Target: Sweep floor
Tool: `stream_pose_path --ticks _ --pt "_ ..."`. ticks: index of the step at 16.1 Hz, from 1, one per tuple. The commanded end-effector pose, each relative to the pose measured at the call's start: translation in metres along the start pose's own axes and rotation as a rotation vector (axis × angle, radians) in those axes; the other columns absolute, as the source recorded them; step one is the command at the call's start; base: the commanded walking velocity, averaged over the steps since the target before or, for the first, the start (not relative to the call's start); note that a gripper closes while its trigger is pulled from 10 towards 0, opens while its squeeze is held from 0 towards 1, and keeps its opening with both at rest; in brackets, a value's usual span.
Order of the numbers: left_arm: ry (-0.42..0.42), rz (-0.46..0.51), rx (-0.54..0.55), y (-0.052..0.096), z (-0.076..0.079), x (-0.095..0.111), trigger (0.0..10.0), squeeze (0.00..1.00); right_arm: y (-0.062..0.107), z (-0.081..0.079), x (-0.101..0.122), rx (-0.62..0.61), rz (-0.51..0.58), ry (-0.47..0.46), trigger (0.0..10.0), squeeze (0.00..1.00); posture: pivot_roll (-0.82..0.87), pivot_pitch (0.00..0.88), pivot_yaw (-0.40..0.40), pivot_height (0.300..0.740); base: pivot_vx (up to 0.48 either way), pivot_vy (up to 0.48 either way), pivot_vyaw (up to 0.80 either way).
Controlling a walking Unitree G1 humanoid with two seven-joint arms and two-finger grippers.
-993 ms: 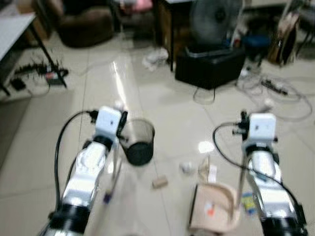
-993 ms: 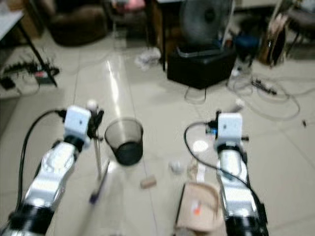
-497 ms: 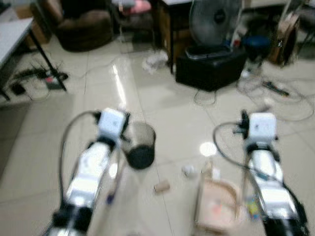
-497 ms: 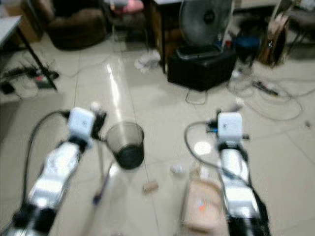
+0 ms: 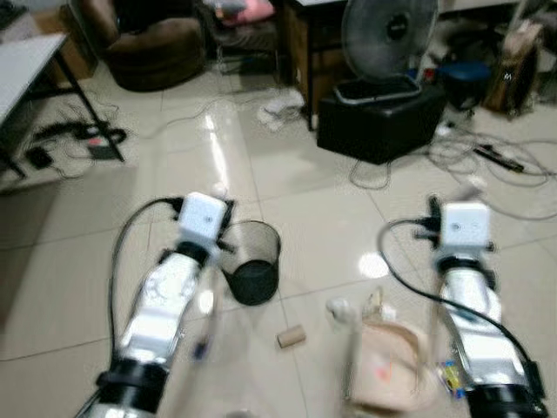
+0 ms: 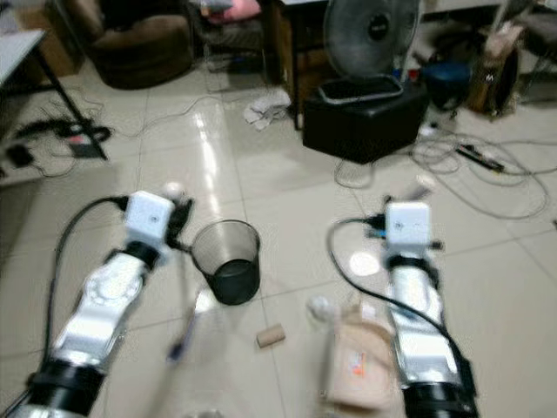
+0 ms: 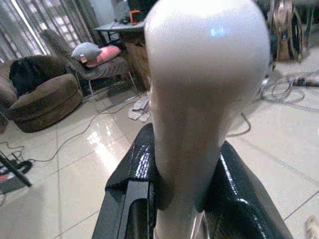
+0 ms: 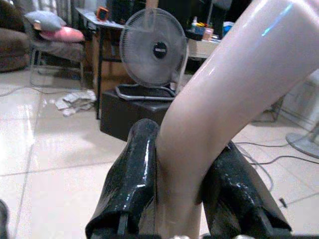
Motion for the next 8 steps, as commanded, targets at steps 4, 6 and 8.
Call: stream_pose_path --ticks 4,6,8 --pt "-0.038 0.031 0.027 0.001 -0.017 0.008 10.0 0.0 -0.004 -0.012 0.011 0.02 0.043 -0.077 10.0 0.0 0.04 0.062 0.071 0.74 0.29 0.0 0.0" --pt "-0.046 0.029 0.032 0.004 -0.02 0.008 10.0 0.0 -0.003 -0.017 0.007 0.034 0.034 -0.086 10.0 0.0 0.06 0.068 0.067 0.74 0.291 0.0 0.0" --pt "-0.054 0.02 0.031 0.008 -0.022 0.005 10.0 0.0 -0.004 -0.022 0.005 0.046 0.029 -0.091 10.0 0.0 0.06 0.073 0.067 0.74 0.291 0.0 0.0"
Point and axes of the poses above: a point about 5 cm out from each wrist's last joint towards the gripper, its own y axis pointing back from the gripper into the wrist, its own x axis along the axis of the wrist's last joint, z = x × y, the point moved 4 cm from there along -y, pointing out of the wrist towards the gripper, and after that the axes turned 9 degrees about -y, right-handed, at the moved point
